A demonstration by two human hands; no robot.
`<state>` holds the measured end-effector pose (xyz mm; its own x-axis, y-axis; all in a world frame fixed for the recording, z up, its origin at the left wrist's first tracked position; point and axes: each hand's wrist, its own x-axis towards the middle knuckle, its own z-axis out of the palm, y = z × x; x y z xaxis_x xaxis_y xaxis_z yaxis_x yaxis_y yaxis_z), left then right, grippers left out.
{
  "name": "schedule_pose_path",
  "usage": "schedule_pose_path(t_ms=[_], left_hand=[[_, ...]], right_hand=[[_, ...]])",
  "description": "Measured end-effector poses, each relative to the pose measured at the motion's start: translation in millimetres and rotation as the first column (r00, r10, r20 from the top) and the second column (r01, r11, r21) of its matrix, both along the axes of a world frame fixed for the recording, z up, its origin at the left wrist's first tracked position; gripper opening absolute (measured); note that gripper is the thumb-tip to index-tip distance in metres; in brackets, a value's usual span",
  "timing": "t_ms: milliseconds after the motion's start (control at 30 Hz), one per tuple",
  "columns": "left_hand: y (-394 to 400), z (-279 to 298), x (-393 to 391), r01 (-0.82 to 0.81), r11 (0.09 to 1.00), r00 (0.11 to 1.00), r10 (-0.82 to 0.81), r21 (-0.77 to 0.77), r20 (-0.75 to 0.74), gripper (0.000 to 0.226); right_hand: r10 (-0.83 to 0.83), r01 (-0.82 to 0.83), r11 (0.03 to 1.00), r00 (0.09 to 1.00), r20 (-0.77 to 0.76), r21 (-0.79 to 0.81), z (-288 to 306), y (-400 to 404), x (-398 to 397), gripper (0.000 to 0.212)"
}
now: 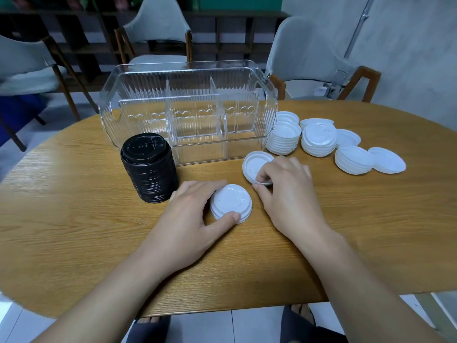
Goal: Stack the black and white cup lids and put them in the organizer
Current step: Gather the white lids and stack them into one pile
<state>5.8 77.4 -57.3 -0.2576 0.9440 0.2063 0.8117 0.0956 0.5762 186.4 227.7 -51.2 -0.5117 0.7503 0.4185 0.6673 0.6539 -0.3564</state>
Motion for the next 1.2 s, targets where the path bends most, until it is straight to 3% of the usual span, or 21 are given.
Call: schedule_pose_path(t_ms=[167, 267, 367, 500, 633, 800, 1033, 1100, 1200], left_hand=[[-1.3, 1.4, 0.1, 0.0, 1.0, 1.0, 0.0, -0.001, 0.007, 0.076], [-2.0, 2.8, 0.6, -0.003, 1.0, 1.0, 0.002, 0.012, 0.022, 0.077], [-2.6, 8.6, 3.2, -0.023, 0.999, 0.997, 0.019, 0.049, 0.07, 0.081], [-0.1, 19.9, 5.7, -0.049, 0.984, 0.987, 0.021, 0.174, 0.159, 0.093], [2.1, 25.6, 13.5, -0.071, 0.955, 0.962, -0.011, 0.287, 0.274, 0.099], [0.7, 25.5, 16.7, -0.076, 0.93, 0.956, -0.034, 0.36, 0.29, 0.084], [2.0, 19.0, 15.6, -0.047, 0.933, 0.961, -0.056, 0.357, 0.272, 0.07], [1.8, 19.0, 12.5, -0.044, 0.924, 0.959, -0.067, 0.379, 0.275, 0.067], [0.7, 18.4, 6.5, -0.019, 0.92, 0.964, -0.087, 0.392, 0.251, 0.065]], right_hand=[[-0.007, -0.008, 0.991, 0.993, -0.117, -0.13, 5.9, 0.1, 9.9, 0.03], [-0.018, -0.029, 0.984, 0.965, -0.261, -0.177, 15.7, -3.4, 18.4, 0.025], [-0.044, -0.181, 0.909, 0.854, -0.518, -0.376, 30.1, -17.4, 21.7, 0.015], [-0.124, -0.464, 0.716, 0.65, -0.75, -0.521, 37.4, -36.5, 16.4, 0.01], [-0.205, -0.577, 0.582, 0.579, -0.79, -0.573, 36.1, -45.8, 9.6, 0.018], [-0.288, -0.613, 0.498, 0.55, -0.784, -0.613, 34.8, -52.8, 1.6, 0.034], [-0.174, -0.632, 0.489, 0.604, -0.778, -0.601, 40.3, -61.3, -0.7, 0.067], [-0.081, -0.592, 0.567, 0.652, -0.754, -0.573, 37.4, -56.9, 3.3, 0.071], [0.076, -0.449, 0.763, 0.777, -0.625, -0.465, 34.3, -49.0, 10.4, 0.08]])
